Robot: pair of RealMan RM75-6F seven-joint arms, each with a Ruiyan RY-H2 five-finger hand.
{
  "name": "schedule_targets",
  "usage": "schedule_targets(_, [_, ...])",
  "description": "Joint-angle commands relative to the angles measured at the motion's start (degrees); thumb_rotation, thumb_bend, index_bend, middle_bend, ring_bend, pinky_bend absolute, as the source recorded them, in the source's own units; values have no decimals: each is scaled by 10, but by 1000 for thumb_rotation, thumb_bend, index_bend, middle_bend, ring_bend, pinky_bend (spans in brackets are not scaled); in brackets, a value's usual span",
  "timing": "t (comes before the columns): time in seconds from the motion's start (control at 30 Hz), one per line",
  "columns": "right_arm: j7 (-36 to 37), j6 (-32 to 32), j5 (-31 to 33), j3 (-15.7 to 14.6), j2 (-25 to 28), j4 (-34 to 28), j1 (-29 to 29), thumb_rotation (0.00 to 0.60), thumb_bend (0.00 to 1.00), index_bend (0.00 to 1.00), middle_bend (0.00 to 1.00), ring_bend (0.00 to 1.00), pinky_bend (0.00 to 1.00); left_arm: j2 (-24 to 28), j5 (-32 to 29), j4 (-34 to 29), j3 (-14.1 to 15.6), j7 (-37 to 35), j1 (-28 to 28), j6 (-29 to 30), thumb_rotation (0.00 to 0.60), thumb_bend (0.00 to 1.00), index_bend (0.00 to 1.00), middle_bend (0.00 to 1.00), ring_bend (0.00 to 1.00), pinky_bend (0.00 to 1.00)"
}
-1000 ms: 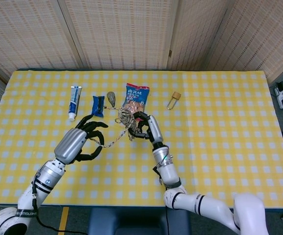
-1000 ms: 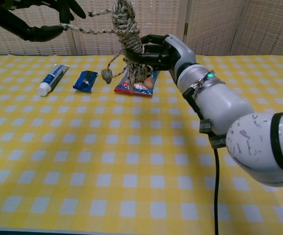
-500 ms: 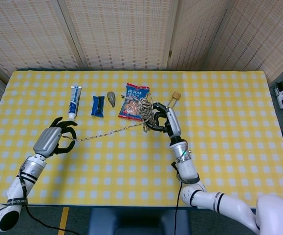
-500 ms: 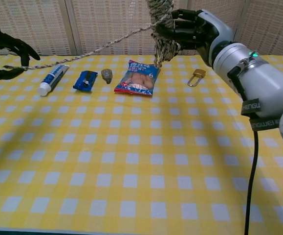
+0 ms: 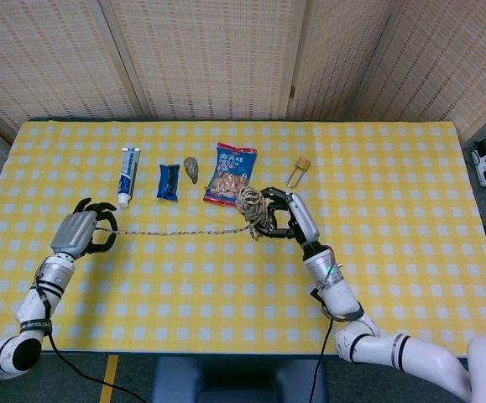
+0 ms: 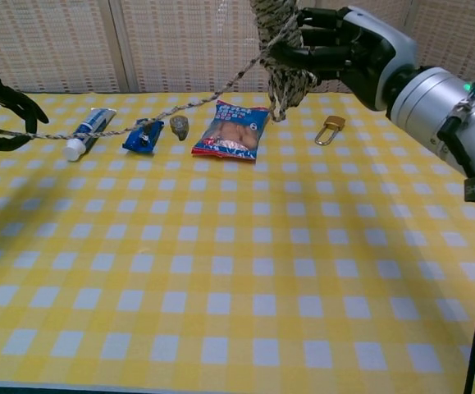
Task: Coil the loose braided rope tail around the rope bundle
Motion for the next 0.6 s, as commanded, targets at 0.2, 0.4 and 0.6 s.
schedule_targets(0.2, [40,22,-67,-46,35,-3,-3,600,559,885,716,804,652,-32,-48,46,-8,70,-22,-2,600,558,622,278,211,0])
schedule_targets(0.4, [25,38,-146,-94,47,19,18,600,560,893,716,801,652,-29,-17,46,-6,142,-42,23,600,557,621,266,204,0])
schedule_targets(0.6, [-5,10,-167,-125,61,13,43,600,559,893,716,801,652,-16,-1,7,-20,200,-62,50,600,558,619,263,204,0])
